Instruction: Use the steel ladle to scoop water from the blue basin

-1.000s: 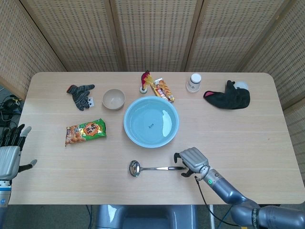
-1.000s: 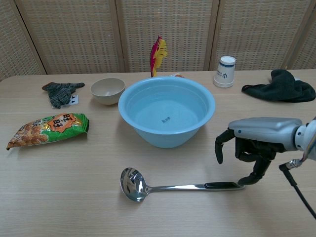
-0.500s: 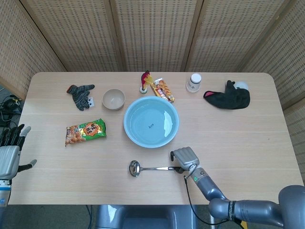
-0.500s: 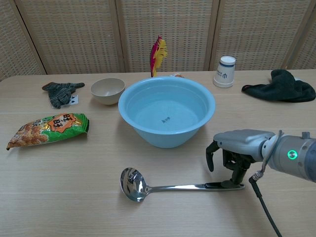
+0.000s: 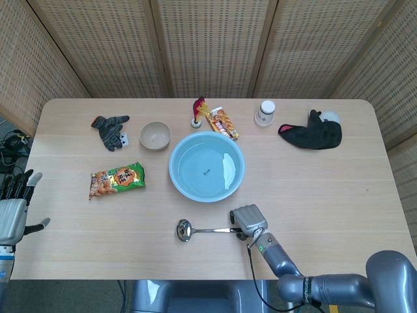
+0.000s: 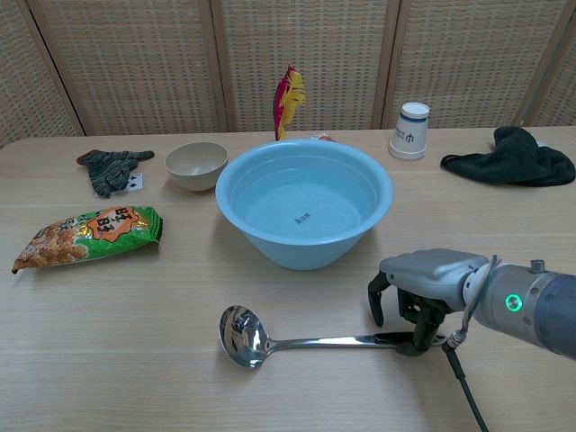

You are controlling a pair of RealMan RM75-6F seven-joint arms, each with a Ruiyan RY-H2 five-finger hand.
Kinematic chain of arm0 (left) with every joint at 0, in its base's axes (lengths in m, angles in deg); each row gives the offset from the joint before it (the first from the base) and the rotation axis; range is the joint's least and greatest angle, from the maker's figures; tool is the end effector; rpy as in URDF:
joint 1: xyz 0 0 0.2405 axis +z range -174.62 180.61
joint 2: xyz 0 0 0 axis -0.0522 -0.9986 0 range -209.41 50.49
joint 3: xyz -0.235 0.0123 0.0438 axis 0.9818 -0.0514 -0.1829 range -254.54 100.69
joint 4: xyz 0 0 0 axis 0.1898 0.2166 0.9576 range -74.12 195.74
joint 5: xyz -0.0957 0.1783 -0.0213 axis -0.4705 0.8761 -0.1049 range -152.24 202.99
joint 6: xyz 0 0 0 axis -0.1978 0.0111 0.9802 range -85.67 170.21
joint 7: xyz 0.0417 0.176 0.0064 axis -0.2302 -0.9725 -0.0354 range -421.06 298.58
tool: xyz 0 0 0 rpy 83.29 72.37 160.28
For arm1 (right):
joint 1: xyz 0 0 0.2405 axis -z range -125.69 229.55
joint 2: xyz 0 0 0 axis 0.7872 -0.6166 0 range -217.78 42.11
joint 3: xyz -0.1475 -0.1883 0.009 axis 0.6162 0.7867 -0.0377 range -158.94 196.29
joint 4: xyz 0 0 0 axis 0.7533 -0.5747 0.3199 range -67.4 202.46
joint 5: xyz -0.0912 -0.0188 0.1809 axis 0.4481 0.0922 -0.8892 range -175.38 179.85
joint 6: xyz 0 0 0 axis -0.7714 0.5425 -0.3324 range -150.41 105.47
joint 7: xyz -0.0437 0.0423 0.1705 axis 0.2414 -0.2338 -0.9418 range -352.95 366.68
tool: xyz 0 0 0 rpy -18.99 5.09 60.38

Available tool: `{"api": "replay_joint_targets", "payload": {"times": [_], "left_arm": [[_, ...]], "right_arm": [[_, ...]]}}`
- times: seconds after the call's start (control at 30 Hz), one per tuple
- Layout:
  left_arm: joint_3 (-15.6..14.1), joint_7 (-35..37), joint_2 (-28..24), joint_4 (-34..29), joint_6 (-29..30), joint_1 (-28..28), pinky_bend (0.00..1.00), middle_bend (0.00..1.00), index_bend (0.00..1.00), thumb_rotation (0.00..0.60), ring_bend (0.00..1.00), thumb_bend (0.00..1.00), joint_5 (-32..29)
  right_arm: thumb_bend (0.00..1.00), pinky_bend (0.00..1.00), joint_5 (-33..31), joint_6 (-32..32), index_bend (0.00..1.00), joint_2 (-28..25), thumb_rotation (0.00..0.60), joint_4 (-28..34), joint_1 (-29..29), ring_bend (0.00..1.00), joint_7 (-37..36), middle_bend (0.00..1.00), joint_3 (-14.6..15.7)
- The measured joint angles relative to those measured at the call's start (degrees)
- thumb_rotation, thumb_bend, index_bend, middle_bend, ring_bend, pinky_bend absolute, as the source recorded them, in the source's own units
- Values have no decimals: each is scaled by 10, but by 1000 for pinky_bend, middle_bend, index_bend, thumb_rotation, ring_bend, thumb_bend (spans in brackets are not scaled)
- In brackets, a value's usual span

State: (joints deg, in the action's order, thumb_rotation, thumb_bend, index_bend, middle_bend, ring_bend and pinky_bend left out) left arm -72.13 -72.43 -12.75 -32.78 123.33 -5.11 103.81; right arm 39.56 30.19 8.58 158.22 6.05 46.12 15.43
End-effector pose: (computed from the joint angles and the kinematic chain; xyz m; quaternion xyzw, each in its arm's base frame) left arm -0.2949 0.2381 0.1434 -0.6002 -0.3769 -0.3345 0.6211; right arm -0.1427 -0.2978 -0.1059 0.7829 -0.4617 0.2041 0.3637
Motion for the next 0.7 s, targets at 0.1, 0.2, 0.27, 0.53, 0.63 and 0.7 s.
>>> {"api": "replay_joint_targets", "payload": {"times": [0.1, 0.2, 0.27, 0.53, 0.63, 0.7], "left_arm": [[0, 1, 0, 0, 1, 0, 0, 0, 0, 600, 0, 0, 0], [0, 1, -1, -1, 2, 0, 0, 0, 0, 600, 0, 0, 1], [0, 2, -1, 0, 2, 0, 0, 0, 0, 600, 0, 0, 1], [0, 3, -1, 0, 2, 0, 0, 0, 0, 600, 0, 0, 1], [0, 4, -1, 0, 2, 0, 0, 0, 0, 600, 0, 0, 0], [0, 4, -2, 0, 2, 0, 0, 0, 0, 600, 0, 0, 0]], "right_arm": [[465, 1000, 11, 2, 474, 5, 600, -5, 1, 1000, -4, 1000, 5], [465, 1000, 25, 5, 475, 10, 600, -13, 3, 1000, -9, 1000, 8], [466, 1000, 34, 6, 477, 16, 600, -21, 4, 1000, -14, 1000, 10], [479, 1000, 61, 9, 483, 28, 600, -37, 9, 1000, -27, 1000, 15], [482, 1000, 66, 9, 485, 29, 600, -42, 10, 1000, -29, 1000, 17], [483, 1000, 69, 9, 485, 30, 600, -44, 11, 1000, -30, 1000, 18]]}}
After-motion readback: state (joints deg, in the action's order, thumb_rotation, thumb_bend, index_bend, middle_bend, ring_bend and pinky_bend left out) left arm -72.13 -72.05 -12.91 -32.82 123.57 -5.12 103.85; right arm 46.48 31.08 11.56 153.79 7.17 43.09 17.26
